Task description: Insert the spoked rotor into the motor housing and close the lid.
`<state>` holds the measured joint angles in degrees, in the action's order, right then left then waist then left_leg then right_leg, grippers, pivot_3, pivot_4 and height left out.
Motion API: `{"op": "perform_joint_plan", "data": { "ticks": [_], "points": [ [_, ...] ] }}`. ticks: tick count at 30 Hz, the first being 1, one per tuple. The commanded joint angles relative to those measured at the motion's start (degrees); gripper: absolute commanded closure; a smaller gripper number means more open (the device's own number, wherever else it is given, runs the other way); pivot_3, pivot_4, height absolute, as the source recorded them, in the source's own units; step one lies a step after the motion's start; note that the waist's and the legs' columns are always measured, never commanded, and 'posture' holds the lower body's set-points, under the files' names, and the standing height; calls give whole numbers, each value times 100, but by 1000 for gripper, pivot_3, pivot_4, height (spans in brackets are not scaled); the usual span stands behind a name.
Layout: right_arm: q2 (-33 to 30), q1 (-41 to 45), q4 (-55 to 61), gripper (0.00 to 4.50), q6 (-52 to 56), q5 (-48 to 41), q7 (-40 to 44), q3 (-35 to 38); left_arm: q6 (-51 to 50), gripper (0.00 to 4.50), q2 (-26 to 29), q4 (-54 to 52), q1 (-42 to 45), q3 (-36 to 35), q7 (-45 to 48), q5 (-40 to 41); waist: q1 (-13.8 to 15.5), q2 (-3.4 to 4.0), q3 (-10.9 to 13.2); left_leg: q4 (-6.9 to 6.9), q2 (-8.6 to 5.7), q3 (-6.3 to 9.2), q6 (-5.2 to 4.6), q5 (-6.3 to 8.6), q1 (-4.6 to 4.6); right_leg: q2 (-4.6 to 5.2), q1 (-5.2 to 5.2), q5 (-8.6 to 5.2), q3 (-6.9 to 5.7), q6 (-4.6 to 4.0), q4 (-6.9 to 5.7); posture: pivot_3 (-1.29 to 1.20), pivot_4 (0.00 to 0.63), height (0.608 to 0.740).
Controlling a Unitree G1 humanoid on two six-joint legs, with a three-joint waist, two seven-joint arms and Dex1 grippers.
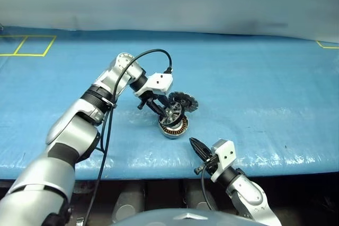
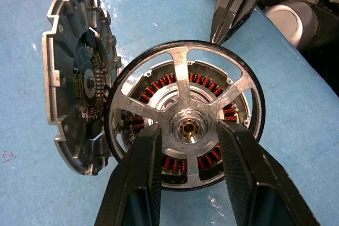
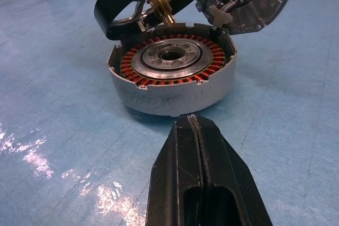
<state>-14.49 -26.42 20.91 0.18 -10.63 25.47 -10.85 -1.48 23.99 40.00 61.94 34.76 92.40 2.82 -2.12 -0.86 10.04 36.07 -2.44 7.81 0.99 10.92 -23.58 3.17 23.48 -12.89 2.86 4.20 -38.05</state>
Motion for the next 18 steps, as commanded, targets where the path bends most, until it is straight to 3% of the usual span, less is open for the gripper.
{"op": "perform_joint_plan", "data": {
  "ticks": [1, 18],
  "points": [
    [21, -13, 166, 4500, -136, -84, 55, -39, 124, 3189, -65, 17, 197, 29, 10, -22, 2, 0, 0, 0, 0, 1, 0, 0, 0, 0, 0, 0, 0, 0, 0, 0, 150, 740],
    [50, -16, 81, 4500, -132, 54, -47, -41, 380, 3189, -133, 292, 435, 525, 10, -142, -5, 0, 0, 0, 1, 1, 0, 0, 1, -1, 0, 0, 0, 0, 0, 0, 150, 740]
  ]
}}
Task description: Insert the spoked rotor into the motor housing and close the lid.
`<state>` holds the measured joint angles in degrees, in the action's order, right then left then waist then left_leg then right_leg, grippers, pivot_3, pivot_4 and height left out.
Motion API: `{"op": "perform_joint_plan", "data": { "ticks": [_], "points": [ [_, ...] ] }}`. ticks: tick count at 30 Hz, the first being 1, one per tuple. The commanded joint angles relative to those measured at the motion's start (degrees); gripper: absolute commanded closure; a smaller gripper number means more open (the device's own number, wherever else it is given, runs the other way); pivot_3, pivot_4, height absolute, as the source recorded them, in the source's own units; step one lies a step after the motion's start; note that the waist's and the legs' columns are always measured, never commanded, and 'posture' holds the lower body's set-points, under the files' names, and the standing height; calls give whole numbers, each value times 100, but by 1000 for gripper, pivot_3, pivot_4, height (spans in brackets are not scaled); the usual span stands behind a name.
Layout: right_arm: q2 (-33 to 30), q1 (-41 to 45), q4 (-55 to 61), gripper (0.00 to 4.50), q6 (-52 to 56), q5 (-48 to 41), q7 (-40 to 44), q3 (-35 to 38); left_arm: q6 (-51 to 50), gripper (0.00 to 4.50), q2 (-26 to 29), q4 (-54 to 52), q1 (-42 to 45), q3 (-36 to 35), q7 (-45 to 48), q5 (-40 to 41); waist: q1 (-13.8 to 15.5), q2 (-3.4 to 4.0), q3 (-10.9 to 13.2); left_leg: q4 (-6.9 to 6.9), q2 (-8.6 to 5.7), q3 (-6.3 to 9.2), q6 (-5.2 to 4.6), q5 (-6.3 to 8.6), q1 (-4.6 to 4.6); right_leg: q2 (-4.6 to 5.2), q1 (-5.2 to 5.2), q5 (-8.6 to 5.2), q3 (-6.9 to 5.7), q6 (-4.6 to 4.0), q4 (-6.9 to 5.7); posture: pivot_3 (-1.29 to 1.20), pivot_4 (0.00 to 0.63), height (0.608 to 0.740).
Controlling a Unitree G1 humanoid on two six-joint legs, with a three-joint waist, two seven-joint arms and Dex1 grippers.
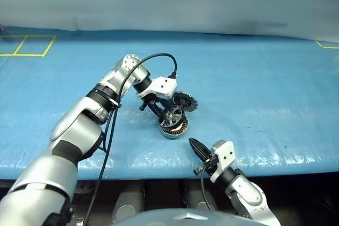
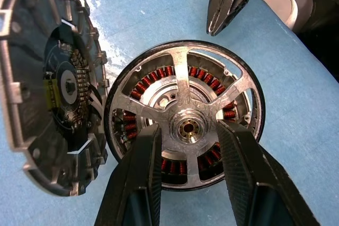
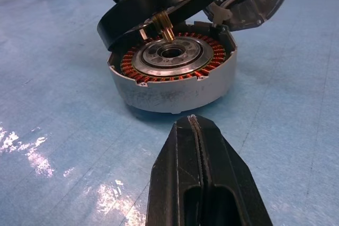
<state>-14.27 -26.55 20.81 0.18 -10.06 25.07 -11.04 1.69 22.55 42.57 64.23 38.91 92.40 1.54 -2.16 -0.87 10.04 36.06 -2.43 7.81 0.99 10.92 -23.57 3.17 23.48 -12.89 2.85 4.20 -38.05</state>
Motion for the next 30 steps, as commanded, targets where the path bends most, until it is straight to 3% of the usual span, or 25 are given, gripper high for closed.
{"op": "perform_joint_plan", "data": {
  "ticks": [1, 7, 16, 17, 23, 26, 30],
  "points": [
    [29, -4, 88, 4500, -134, 2, -16, -22, 74, 3189, 11, 35, 225, 152, 10, -7, 0, 0, 0, 0, 0, 0, 0, 0, 0, 0, 0, 0, 0, 0, 0, 0, 150, 740],
    [46, -13, 87, 4500, -140, 33, -56, -13, 92, 3189, -46, 113, 330, 256, 10, 25, -4, 0, 0, 0, 0, 0, 0, 0, 0, 0, 1, 0, 0, 0, 0, 0, 150, 740],
    [66, -6, 67, 4500, -149, 54, -97, 7, 154, 180, -109, 149, 407, 374, 10, 81, 5, 0, 0, 0, -1, 0, 0, 0, -2, 1, 1, 0, 0, 0, 1, 0, 150, 740],
    [66, -4, 68, 4500, -149, 52, -102, 9, 133, 16, -125, 140, 408, 340, 10, 121, 6, 0, 0, 0, -1, 0, 0, 0, -2, 1, 0, 0, 0, 0, 1, 0, 150, 740],
    [31, -45, 138, 4500, -132, 18, -112, 46, -407, 16, 167, -517, 351, 282, 10, 1073, -1, -1, 1, 0, 0, 2, 0, 0, -4, 1, 2, -1, -1, 0, 1, 0, 150, 740],
    [-25, -75, 231, 4500, -89, -18, -113, 137, -752, 633, 671, -1196, 232, 453, 10, 1609, -30, 0, 0, -3, 4, 1, 0, 0, -4, 1, 5, -1, 1, -1, 1, 0, 150, 740],
    [-168, -28, 423, 4500, 98, -139, -107, 351, -1078, 1955, 1289, -2076, -69, 389, 10, 1992, -33, 3, -1, -9, 4, 4, 0, 0, 0, 1, 3, -3, 0, -6, 0, 0, 150, 740]
  ]
}}
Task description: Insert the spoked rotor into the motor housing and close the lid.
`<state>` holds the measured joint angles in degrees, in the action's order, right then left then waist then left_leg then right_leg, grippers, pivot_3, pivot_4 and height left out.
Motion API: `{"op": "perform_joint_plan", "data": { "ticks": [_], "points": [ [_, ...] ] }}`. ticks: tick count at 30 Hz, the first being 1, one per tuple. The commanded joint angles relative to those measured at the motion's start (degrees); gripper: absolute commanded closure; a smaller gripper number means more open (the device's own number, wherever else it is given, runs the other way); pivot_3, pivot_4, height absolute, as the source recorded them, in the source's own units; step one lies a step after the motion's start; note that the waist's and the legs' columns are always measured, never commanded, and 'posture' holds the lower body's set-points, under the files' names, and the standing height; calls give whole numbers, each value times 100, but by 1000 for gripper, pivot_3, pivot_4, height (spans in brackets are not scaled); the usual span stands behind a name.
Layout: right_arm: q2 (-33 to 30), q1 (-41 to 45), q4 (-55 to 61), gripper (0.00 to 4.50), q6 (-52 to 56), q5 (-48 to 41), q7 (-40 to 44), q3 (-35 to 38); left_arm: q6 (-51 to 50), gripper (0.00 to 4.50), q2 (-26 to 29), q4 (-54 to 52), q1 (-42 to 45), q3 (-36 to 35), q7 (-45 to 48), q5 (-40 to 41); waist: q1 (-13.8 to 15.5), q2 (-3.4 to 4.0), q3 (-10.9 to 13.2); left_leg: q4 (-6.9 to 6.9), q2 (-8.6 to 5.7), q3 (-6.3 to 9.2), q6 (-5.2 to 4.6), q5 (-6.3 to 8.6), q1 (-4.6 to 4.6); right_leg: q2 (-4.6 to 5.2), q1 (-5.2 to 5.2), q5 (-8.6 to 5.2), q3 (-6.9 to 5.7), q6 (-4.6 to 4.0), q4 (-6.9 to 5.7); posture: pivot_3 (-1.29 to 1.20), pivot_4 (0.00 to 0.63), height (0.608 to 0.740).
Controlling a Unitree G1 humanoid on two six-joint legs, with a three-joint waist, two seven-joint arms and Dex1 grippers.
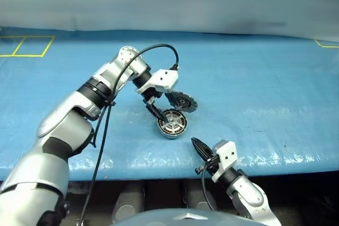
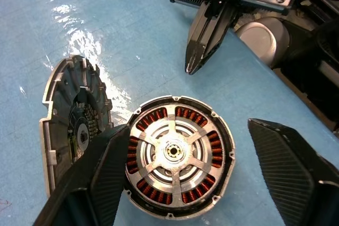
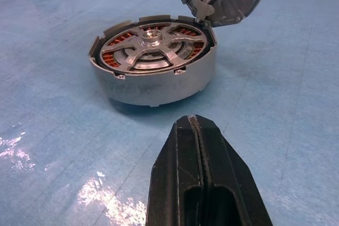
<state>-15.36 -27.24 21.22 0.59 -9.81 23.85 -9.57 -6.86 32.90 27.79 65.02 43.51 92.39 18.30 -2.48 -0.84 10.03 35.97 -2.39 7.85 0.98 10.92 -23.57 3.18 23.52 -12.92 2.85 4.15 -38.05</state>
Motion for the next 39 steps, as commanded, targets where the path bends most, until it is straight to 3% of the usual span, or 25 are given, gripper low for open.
{"op": "perform_joint_plan", "data": {
  "ticks": [1, 7, 8, 13, 18, 26, 32, 39],
  "points": [
    [-112, 84, 451, 4500, 171, -209, 6, 286, -291, 2242, 378, -821, -240, -133, 11, 337, 2, 1, -1, 0, 1, 0, 0, 0, 0, 1, 0, 0, 1, 0, 0, 0, 150, 740],
    [-419, 677, 769, 4500, 1123, -318, -267, 882, -969, 4294, 725, -2455, -1227, -997, -599, 168, 38, 2, -1, 8, 2, -1, -1, -1, 0, 6, -5, 1, 2, 1, -1, 0, 150, 740],
    [-469, 805, 807, 4500, 1331, -251, -355, 943, -1131, 4463, 747, -2754, -1450, -1159, -829, 175, 45, 3, -2, 8, 2, -1, -1, -1, 1, 6, -5, 1, 1, 1, -1, 0, 150, 740],
    [-751, 1773, 839, 4500, 2508, 158, -747, 989, -1995, 4463, 809, -4228, -2944, -1937, -2101, 378, 0, 12, -7, 0, 2, -2, 0, -1, 3, 7, -2, 1, 2, 0, -3, 0, 150, 740],
    [-981, 3060, 531, 4500, 3323, 413, -673, 719, -2506, 4463, 438, -5048, -4463, -2639, -3524, 432, 36, 13, -8, 3, 1, -4, 0, -3, 9, 8, -6, 2, 2, 0, -7, 0, 150, 740],
    [-1402, 4682, -460, 4500, 3300, 699, 96, 106, -1589, 4463, -807, -5354, -6655, -3125, -5201, 96, 80, 18, -11, 2, 0, -11, -1, -4, 9, 26, -13, 12, 4, 8, 14, 0, 150, 740],
    [-1762, 5159, -1163, 4500, 2976, 724, 888, -92, -482, 4463, -1434, -4925, -7403, -3282, -5572, -85, 137, 18, -11, 2, -1, -18, -3, -5, 7, 32, -14, 15, 3, 4, 22, 0, 150, 740],
    [-1800, 5325, -1150, 4500, 2878, 220, 1798, -9, 727, 4463, -1391, -3792, -7386, -3184, -5116, -381, 97, 23, -14, -4, -3, -30, -5, -6, 8, 22, -10, 17, 2, -1, 23, 0, 150, 740]
  ]
}}
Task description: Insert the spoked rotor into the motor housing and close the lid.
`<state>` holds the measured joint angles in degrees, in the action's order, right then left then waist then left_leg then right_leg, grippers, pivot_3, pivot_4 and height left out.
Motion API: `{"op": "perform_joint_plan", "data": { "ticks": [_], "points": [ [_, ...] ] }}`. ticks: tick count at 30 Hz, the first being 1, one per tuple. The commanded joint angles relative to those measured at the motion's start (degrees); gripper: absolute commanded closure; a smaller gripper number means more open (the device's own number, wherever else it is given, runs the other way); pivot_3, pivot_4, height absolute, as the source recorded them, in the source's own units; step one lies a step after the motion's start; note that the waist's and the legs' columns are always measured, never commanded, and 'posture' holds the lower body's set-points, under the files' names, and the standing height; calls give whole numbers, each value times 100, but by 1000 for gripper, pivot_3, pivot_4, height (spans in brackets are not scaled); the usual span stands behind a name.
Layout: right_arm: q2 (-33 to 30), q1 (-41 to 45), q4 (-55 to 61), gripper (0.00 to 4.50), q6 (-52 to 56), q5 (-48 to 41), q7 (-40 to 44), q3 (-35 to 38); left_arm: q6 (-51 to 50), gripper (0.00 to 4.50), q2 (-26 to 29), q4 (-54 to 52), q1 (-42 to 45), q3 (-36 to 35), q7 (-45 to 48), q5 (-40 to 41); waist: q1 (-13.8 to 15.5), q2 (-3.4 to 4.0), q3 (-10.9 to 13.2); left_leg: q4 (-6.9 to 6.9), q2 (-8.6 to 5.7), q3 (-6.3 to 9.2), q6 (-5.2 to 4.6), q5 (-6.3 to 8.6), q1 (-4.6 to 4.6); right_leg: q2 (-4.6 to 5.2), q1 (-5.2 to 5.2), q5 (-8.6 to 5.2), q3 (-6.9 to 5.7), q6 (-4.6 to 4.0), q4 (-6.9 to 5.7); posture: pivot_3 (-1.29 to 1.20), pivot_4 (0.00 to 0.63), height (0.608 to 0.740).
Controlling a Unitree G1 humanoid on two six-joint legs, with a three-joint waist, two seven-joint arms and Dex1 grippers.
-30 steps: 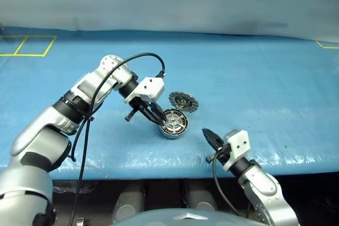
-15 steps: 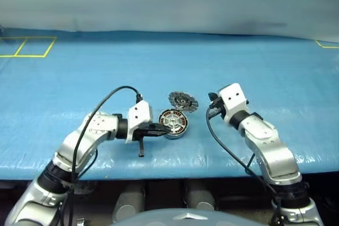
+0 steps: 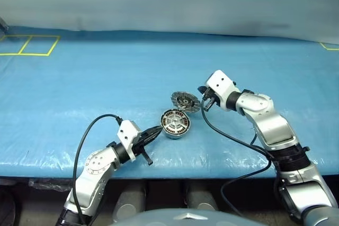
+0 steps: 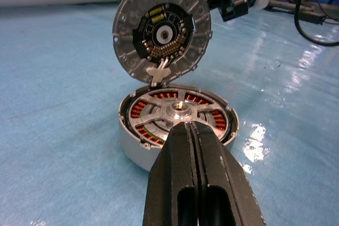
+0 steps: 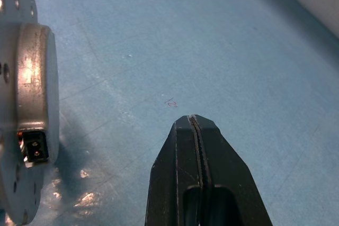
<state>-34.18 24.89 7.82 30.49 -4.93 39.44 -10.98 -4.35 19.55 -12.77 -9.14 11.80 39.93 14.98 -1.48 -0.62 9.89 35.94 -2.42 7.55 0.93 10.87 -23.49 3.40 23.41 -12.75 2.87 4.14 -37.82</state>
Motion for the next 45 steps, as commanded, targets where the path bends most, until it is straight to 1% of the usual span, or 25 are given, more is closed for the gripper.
{"op": "perform_joint_plan", "data": {
  "ticks": [1, 3, 7, 10, 14, 17, 23, 27, 31, 37, 41, 45],
  "points": [
    [178, 105, 192, 4500, -124, -359, 253, 174, 679, 4463, -49, 486, 72, 14, 187, -139, -4, 0, 0, -1, 0, 0, 0, 0, -1, 0, 1, 0, 0, 0, 1, 0, 150, 740],
    [335, 81, 168, 4500, -197, -441, 242, 216, 957, 4463, -71, 808, 132, 46, 280, -223, -4, 0, 0, -2, 0, 1, 0, 0, -1, 0, 1, 0, 0, 0, 0, 0, 150, 740],
    [654, 35, 82, 4500, -337, -510, 84, 289, 1071, 4463, -253, 1019, 133, 19, 393, 9, 0, 0, 0, 1, 1, 1, 0, 0, -2, 6, 0, 1, 1, 2, 1, 0, 150, 740],
    [843, -175, 441, 4500, -113, -758, 202, 156, 1240, 4463, -383, 1217, 181, 30, 375, -58, 3, 2, -1, -1, 1, 2, 0, 0, -2, 5, 1, 3, -1, 5, 2, 0, 150, 740],
    [914, -434, 877, 4500, 151, -911, 206, 78, 1335, 4463, -468, 1277, 163, 16, 381, -66, -7, 3, -1, -3, 1, 3, 0, 0, -4, 3, 6, 3, -1, 4, 2, 0, 150, 740],
    [1112, -781, 1285, 4500, 409, -1061, -57, 107, 1347, 4463, -482, 1237, 98, 16, 372, -47, -2, 3, -2, -3, 2, 5, 1, 0, -4, 3, 4, 2, -2, 3, 2, 0, 150, 740],
    [1889, -1557, 1949, 4500, 703, -1482, -885, 434, 1348, 4463, -482, 1135, -15, 17, 355, -42, -2, 5, -3, -5, 5, 7, 2, 1, -6, 4, 8, 0, -1, 2, 1, 0, 150, 740],
    [2220, -2011, 2141, 4500, 697, -1539, -1232, 383, 1400, 4463, -473, 1002, -207, 72, 339, -88, -10, 9, -6, -6, 8, 7, 3, 2, -6, 6, 8, -1, 0, 2, 3, 0, 150, 740],
    [2447, -2352, 2116, 4500, 614, -1551, -1461, 290, 1399, 4463, -456, 913, -280, 130, 349, -124, -8, 11, -7, -8, 13, 7, 5, 3, -6, 9, 10, -2, 0, 1, 3, 0, 150, 740],
    [2849, -2810, 1655, 4500, 238, -1477, -1695, 132, 1397, 4463, -443, 847, -325, 158, 317, -142, -14, 14, -8, -12, 17, 8, 7, 4, -9, 10, 15, -4, -1, 0, 5, 0, 150, 740],
    [3062, -2926, 1367, 4500, 31, -1422, -1774, -38, 1369, 4463, -429, 813, -358, 143, 298, -117, -29, 14, -9, -16, 18, 8, 7, 4, -10, 11, 18, -4, 0, -1, 7, 0, 150, 740],
    [3124, -2994, 1280, 4500, -11, -1404, -1824, -214, 1346, 4463, -388, 761, -391, 138, 278, -130, -43, 15, -10, -23, 24, 9, 9, 5, -8, 11, 18, -7, -1, -4, 9, 0, 150, 740]
  ]
}}
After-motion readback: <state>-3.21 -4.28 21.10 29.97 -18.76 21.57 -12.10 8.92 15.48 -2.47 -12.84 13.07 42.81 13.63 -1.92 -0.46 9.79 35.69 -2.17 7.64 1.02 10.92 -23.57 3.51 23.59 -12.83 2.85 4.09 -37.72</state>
